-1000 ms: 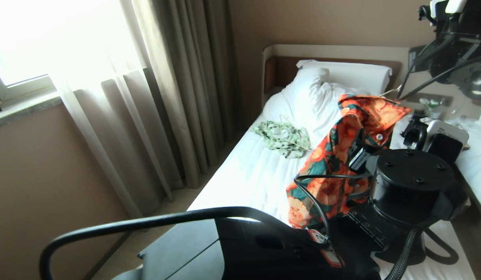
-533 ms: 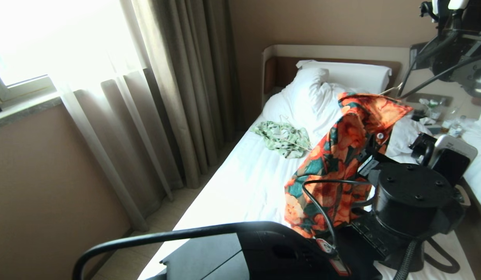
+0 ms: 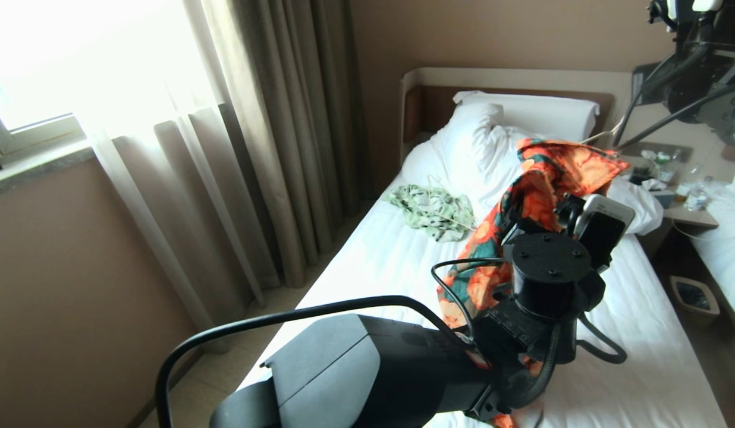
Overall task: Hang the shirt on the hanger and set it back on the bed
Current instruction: Take the clothes hanger out of the clothes
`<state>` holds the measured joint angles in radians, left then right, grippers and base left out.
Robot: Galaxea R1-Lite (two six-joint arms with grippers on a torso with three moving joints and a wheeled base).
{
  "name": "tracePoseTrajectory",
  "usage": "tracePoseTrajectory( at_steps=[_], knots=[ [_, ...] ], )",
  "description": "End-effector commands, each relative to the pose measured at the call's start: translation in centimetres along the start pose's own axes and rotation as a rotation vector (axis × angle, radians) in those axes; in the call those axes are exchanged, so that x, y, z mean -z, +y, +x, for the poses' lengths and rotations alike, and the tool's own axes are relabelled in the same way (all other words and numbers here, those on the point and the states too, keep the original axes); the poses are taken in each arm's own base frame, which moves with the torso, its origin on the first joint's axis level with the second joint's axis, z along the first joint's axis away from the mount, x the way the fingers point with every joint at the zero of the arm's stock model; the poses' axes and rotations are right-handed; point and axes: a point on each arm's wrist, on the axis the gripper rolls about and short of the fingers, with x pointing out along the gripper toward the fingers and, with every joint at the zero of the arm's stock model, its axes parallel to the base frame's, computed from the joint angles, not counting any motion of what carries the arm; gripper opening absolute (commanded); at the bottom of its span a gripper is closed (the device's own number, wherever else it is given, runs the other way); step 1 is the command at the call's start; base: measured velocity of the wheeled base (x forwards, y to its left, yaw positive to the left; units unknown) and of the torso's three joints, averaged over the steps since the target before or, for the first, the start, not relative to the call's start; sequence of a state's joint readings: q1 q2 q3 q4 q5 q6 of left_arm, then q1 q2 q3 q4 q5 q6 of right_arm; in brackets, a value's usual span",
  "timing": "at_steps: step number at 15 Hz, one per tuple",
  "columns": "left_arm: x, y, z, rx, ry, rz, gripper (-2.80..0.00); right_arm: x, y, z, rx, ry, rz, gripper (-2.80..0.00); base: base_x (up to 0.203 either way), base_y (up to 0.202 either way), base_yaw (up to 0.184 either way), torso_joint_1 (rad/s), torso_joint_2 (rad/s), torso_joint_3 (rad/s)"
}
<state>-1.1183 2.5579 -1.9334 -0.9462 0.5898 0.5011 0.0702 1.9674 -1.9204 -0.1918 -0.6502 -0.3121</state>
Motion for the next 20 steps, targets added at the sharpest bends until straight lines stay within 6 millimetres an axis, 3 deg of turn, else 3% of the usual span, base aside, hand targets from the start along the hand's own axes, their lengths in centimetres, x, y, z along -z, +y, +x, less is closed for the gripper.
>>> tracePoseTrajectory(
  at_steps=[1, 3, 4, 12, 17, 20],
  knots=[
    [0.2, 0.8, 0.5, -0.024, 0.001, 0.005, 0.0, -0.4, -0.4, -0.4, 0.004, -0.007, 0.004, -2.8, 0.0, 0.0, 0.0, 0.0, 0.0, 0.0],
    [0.0, 1.1, 0.6, -0.03, -0.001, 0.021, 0.0, -0.3, -0.5, -0.6, 0.0, -0.002, -0.001, -2.8, 0.0, 0.0, 0.0, 0.0, 0.0, 0.0],
    [-0.1, 1.2, 0.6, -0.035, -0.003, 0.017, -2.8, -0.3, -0.6, -0.6, 0.002, -0.001, -0.001, -2.8, 0.0, 0.0, 0.0, 0.0, 0.0, 0.0],
    [-2.0, 1.9, 0.5, -0.061, -0.027, -0.005, -2.8, -0.7, -1.4, -1.5, 0.003, -0.005, 0.002, -2.8, 0.0, 0.0, 0.0, 0.0, 0.0, 0.0],
    [-5.0, 4.2, -0.2, -0.145, -0.064, -0.059, -2.8, 0.0, -1.8, -1.1, 0.017, 0.016, -0.015, -2.8, 0.0, 0.0, 0.0, 0.0, 0.0, 0.0],
    [-5.8, 6.2, -1.9, -0.139, -0.013, -0.028, -2.8, 0.4, -2.1, -0.6, 0.03, 0.029, -0.029, -2.8, 0.0, 0.0, 0.0, 0.0, 0.0, 0.0]
  ],
)
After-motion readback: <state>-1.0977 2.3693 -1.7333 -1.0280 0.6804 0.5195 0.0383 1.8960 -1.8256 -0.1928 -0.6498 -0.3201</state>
